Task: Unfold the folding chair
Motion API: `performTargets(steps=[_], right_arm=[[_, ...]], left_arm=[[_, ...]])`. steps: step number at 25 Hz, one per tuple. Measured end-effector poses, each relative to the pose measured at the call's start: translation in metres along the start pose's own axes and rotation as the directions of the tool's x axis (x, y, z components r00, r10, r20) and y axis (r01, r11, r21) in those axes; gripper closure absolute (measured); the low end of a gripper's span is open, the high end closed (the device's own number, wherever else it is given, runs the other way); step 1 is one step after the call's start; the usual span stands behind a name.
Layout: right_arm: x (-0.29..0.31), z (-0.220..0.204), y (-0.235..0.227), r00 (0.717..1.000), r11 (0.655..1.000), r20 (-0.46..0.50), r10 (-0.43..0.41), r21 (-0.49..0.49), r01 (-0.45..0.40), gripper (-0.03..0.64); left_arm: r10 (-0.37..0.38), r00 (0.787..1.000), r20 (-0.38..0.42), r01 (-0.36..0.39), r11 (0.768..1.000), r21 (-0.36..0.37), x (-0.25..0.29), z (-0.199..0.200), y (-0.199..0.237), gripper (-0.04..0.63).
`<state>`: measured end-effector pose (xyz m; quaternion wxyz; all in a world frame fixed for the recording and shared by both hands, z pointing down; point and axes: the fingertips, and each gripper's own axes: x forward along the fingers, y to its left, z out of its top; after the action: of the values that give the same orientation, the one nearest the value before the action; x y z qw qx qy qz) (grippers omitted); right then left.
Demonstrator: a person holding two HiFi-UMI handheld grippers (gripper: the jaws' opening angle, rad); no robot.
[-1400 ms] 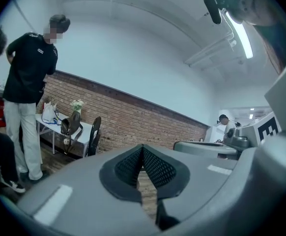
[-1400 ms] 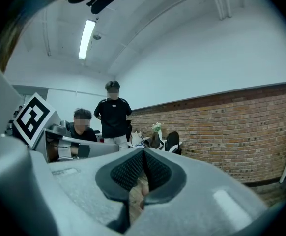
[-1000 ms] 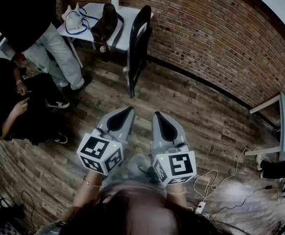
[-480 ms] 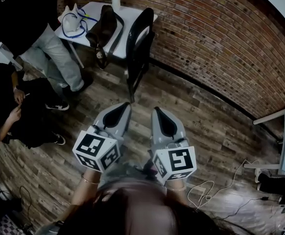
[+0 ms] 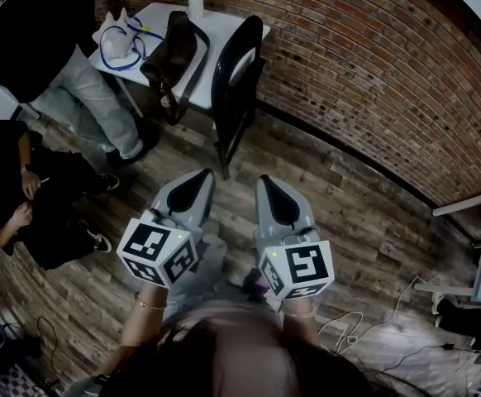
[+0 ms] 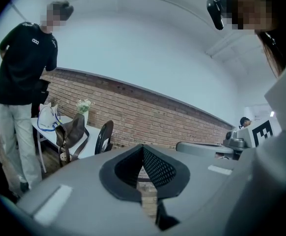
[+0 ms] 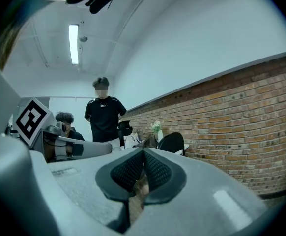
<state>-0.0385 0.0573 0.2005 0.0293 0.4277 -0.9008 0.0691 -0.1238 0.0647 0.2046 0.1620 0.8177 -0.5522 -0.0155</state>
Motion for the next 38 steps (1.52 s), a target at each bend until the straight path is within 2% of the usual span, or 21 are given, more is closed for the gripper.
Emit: performTargets(steps=[17, 26, 33, 38], right_arm=[[0.133, 0.008, -0.046, 0.995, 0.996, -0.050, -0.086, 0.024, 0.087, 0.620], [0.202, -0.001, -0.072, 0.988, 0.990, -0.092, -0.124, 0.057, 0.130, 0.609], [0.233, -0.017, -0.102, 0.984, 0.985, -0.132, -0.121, 0.108, 0.136, 0.601], [0.255, -0.029, -0.124, 0.982, 0.984, -0.161, -0.097, 0.136, 0.119, 0.594]], left_arm=[[-0.068, 0.996, -0.058, 0.068, 0.998, 0.003, 0.113, 0.040, 0.106, 0.598], [-0.111, 0.988, -0.109, 0.112, 0.994, -0.001, 0.170, 0.044, 0.158, 0.566], [-0.103, 0.983, -0.151, 0.105, 0.994, 0.001, 0.207, 0.037, 0.177, 0.531], [-0.061, 0.983, -0.175, 0.062, 0.998, 0.002, 0.232, 0.032, 0.193, 0.502]])
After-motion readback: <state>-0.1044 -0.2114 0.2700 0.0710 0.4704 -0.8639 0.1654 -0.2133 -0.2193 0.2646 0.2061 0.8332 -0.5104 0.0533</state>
